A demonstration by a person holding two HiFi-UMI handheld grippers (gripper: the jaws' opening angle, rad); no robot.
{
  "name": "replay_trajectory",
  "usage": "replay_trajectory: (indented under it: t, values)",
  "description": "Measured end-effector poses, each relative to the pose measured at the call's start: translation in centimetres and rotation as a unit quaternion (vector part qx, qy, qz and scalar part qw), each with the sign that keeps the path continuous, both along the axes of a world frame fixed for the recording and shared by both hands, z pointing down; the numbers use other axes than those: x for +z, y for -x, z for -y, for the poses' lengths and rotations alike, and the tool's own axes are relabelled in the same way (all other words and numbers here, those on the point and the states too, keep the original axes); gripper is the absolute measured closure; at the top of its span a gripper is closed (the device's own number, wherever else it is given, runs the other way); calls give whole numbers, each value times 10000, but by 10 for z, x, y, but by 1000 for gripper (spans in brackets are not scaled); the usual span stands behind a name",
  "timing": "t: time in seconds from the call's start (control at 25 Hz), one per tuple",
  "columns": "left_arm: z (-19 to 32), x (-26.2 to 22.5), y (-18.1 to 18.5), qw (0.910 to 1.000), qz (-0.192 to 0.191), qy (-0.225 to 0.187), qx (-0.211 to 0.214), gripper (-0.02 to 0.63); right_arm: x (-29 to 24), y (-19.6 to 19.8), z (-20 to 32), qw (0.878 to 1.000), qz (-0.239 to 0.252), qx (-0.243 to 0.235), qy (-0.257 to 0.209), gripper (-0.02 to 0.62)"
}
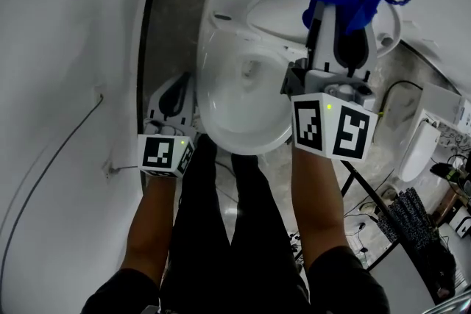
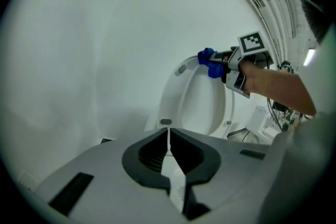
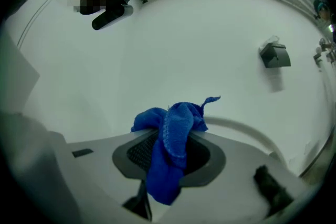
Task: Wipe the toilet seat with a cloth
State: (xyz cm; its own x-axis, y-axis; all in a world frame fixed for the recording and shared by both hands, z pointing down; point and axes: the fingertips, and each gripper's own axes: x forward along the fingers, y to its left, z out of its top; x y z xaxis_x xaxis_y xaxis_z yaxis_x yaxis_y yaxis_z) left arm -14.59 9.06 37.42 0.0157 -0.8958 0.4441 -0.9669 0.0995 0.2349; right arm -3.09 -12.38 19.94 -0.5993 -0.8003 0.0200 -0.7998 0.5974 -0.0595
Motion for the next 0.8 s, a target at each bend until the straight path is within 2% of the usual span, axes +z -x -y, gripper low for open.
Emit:
replay_trajectory:
  t: [0.36,0.52,0.64,0.8]
  values:
    - [13,-8,-29,9996,55,-106,241,581,-3,-54,14,9992,19,398,-19,485]
    - [17,-15,-38,9994,130,-167,280,581,-5,-64,3,9996,68,266,66,485]
    - [23,-31,-50,9987,193,-288,377,581,-5,-72,-19,9998,-160,82,77,485]
    - [28,-66,-67,9976,81,-554,416,581,-8,-96,-54,9986,-511,-50,100,485]
